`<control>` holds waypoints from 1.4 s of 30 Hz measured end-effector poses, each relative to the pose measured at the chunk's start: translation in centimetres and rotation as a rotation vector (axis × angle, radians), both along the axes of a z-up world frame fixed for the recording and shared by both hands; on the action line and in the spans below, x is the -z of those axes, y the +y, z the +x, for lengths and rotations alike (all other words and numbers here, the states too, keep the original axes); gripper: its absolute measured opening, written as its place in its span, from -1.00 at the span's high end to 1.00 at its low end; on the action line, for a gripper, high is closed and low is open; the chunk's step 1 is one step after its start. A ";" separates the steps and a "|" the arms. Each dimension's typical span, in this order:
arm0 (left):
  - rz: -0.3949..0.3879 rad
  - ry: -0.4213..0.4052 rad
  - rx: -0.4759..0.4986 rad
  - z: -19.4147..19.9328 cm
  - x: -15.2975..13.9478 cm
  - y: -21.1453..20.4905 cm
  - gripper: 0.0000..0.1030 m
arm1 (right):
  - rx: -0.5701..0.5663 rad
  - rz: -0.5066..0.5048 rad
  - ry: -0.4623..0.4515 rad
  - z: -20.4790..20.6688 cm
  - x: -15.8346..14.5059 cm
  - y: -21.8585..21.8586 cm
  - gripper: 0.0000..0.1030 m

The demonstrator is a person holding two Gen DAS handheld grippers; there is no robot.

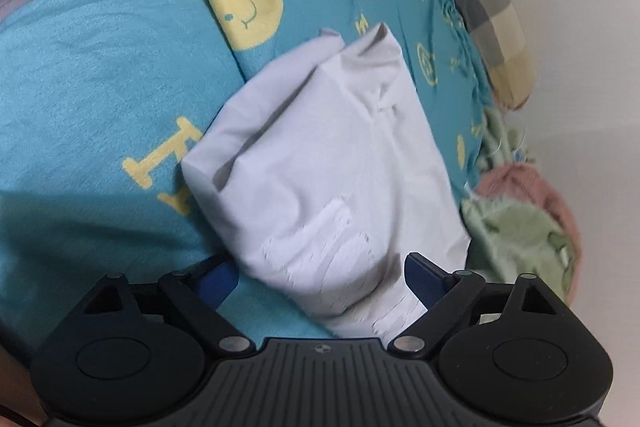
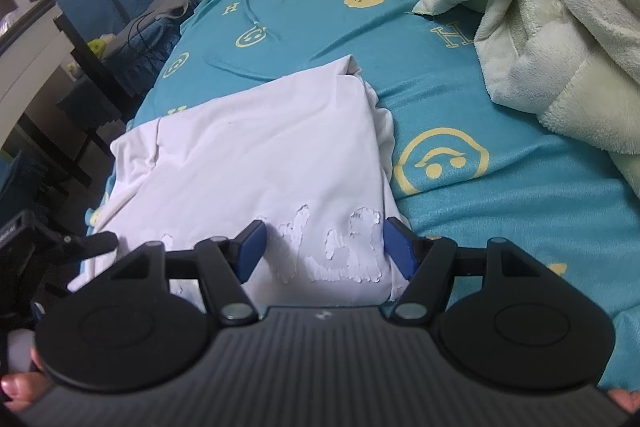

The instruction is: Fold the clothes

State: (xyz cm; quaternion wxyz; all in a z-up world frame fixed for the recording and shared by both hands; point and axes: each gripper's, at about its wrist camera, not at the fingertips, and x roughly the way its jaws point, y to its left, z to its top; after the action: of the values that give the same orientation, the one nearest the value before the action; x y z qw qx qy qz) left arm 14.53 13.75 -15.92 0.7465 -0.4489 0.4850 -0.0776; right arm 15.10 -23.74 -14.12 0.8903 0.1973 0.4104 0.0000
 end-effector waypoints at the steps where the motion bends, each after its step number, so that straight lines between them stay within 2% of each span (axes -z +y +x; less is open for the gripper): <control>1: -0.013 -0.012 -0.014 0.1 0.0 0.2 -0.43 | 0.014 0.009 -0.004 -0.1 -0.1 -0.2 -0.30; 3: -0.074 -0.093 -0.024 0.1 -0.9 0.5 -0.42 | 0.055 0.041 -0.008 -0.2 -0.2 -0.9 -0.30; 5: -0.133 -0.173 -0.022 0.2 -1.9 0.6 -0.50 | 0.104 0.107 -0.020 -0.6 -0.4 -1.8 -0.30; 7: -0.127 -0.197 -0.004 0.4 -2.5 0.2 -0.56 | 0.153 0.176 -0.038 -0.9 -0.7 -2.7 -0.31; 9: -0.067 -0.148 0.010 0.6 -2.1 -0.5 -0.56 | 0.195 0.231 -0.066 -1.3 -1.1 -3.3 -0.34; 11: -0.056 -0.065 0.001 0.8 -0.8 -0.8 -0.55 | 0.219 0.300 -0.092 -1.5 -1.3 -3.7 -0.35; 12: -0.071 -0.027 -0.009 0.9 -0.1 -0.8 -0.48 | 0.220 0.353 -0.097 -1.7 -1.4 -3.8 -0.35; 14: -0.081 -0.015 -0.026 1.4 0.4 -0.6 -0.32 | 0.209 0.489 -0.098 -2.0 -1.1 -3.6 -0.34; 16: -0.086 -0.012 -0.043 1.9 0.8 -0.4 0.04 | 0.171 0.620 -0.078 -2.3 -0.4 -2.6 -0.34; 17: -0.073 -0.034 -0.045 2.1 0.5 -0.4 0.12 | 0.148 0.681 -0.061 -2.4 0.0 -1.9 -0.34; 18: -0.059 -0.066 -0.042 2.4 0.0 -0.6 0.30 | 0.123 0.740 -0.037 -2.5 0.7 -0.9 -0.34; 20: -0.032 -0.137 -0.031 2.7 -1.1 -0.8 0.44 | 0.074 0.858 0.034 -2.4 2.6 1.1 -0.34; 22: -0.013 -0.192 -0.025 2.6 -2.2 -1.1 0.52 | 0.053 0.934 0.103 -2.1 4.4 2.9 -0.34; 26: -0.029 -0.254 -0.045 2.2 -3.3 -1.2 0.59 | 0.114 0.955 0.130 -1.7 6.6 3.7 -0.34; 29: -0.053 -0.261 -0.067 1.9 -3.6 -0.7 0.61 | 0.225 0.997 0.065 -1.7 6.8 1.8 -0.34; 32: -0.070 -0.260 -0.073 1.9 -3.6 -0.6 0.61 | 0.317 0.982 0.000 -2.2 6.6 0.4 -0.36; 38: -0.086 -0.258 -0.074 0.2 -3.7 0.9 0.62 | 0.467 0.956 -0.027 -2.8 7.4 -0.5 -0.34; 41: -0.092 -0.248 -0.076 0.0 -3.6 1.2 0.62 | 0.492 0.930 -0.045 -2.6 7.6 -0.9 -0.19; 42: -0.091 -0.249 -0.076 -0.1 -3.7 1.2 0.62 | 0.487 0.918 -0.047 -2.6 7.5 -0.8 -0.08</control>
State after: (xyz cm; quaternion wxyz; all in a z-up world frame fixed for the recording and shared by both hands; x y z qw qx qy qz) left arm 14.44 14.99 -12.23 0.7823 -0.4870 0.3673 -0.1263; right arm 12.51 -24.56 -21.62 0.6952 0.6572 0.2904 -0.0225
